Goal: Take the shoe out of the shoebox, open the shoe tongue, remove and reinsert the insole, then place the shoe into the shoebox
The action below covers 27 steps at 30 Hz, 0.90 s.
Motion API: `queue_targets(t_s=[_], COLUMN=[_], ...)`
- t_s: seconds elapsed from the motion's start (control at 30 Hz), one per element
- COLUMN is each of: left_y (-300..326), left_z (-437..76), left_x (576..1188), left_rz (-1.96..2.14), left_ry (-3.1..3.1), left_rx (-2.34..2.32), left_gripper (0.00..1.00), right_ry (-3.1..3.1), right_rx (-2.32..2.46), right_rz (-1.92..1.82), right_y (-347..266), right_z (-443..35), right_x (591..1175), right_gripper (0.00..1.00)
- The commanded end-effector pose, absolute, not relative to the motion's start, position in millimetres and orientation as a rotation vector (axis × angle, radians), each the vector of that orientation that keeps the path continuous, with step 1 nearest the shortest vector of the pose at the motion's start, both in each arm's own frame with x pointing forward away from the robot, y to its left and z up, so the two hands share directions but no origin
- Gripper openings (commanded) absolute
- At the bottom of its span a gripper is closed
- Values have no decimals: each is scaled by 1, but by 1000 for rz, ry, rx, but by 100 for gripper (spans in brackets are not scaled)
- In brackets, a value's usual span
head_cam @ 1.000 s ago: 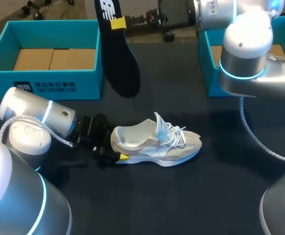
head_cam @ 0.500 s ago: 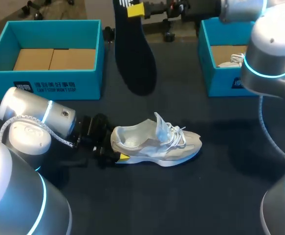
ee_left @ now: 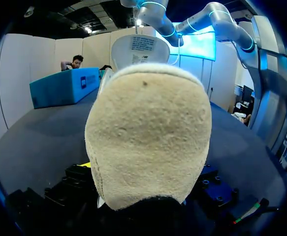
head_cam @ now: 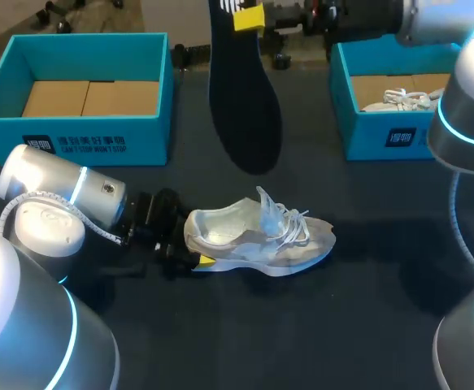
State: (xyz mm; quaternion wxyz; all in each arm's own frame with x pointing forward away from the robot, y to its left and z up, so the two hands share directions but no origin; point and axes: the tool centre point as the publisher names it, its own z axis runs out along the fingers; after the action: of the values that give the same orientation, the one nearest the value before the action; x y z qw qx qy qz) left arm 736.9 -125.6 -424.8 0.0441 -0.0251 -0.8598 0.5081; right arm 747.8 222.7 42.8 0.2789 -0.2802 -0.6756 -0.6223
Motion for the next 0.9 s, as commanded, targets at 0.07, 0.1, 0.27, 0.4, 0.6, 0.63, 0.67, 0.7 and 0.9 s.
queue_targets(t_s=[0.07, 0.1, 0.27, 0.4, 0.6, 0.63, 0.67, 0.7, 0.9], left_y=[-126, -126, -126, -126, -126, -126, -126, -126, -126], left_z=[-426, -426, -426, -426, -426, -426, -426, -426, -426], left_x=[735, 735, 735, 735, 735, 735, 735, 735, 735], left_rz=[1549, 1549, 1549, 1549, 1549, 1549, 1549, 1549, 1549], left_ry=[-2632, -2632, -2632, -2632, -2632, -2632, -2632, -2632, -2632], left_rx=[-76, -76, -76, -76, -76, -76, -76, -76, -76], left_gripper=[0, 0, 0, 0, 0, 0, 0, 0, 0], right_ry=[-1806, -1804, -1799, -1805, -1801, -1801, -1802, -1802, -1856], right_rx=[-783, -786, -805, -818, -837, -838, -840, -840, -835], right_rz=[-1662, -1662, -1668, -1648, -1646, -1646, -1646, -1646, -1659], right_y=[210, 208, 201, 196, 190, 189, 189, 189, 184], right_z=[41, 41, 37, 32, 32, 31, 31, 31, 27], right_x=[727, 723, 708, 697, 683, 681, 678, 678, 665], right_gripper=[0, 0, 0, 0, 0, 0, 0, 0, 0])
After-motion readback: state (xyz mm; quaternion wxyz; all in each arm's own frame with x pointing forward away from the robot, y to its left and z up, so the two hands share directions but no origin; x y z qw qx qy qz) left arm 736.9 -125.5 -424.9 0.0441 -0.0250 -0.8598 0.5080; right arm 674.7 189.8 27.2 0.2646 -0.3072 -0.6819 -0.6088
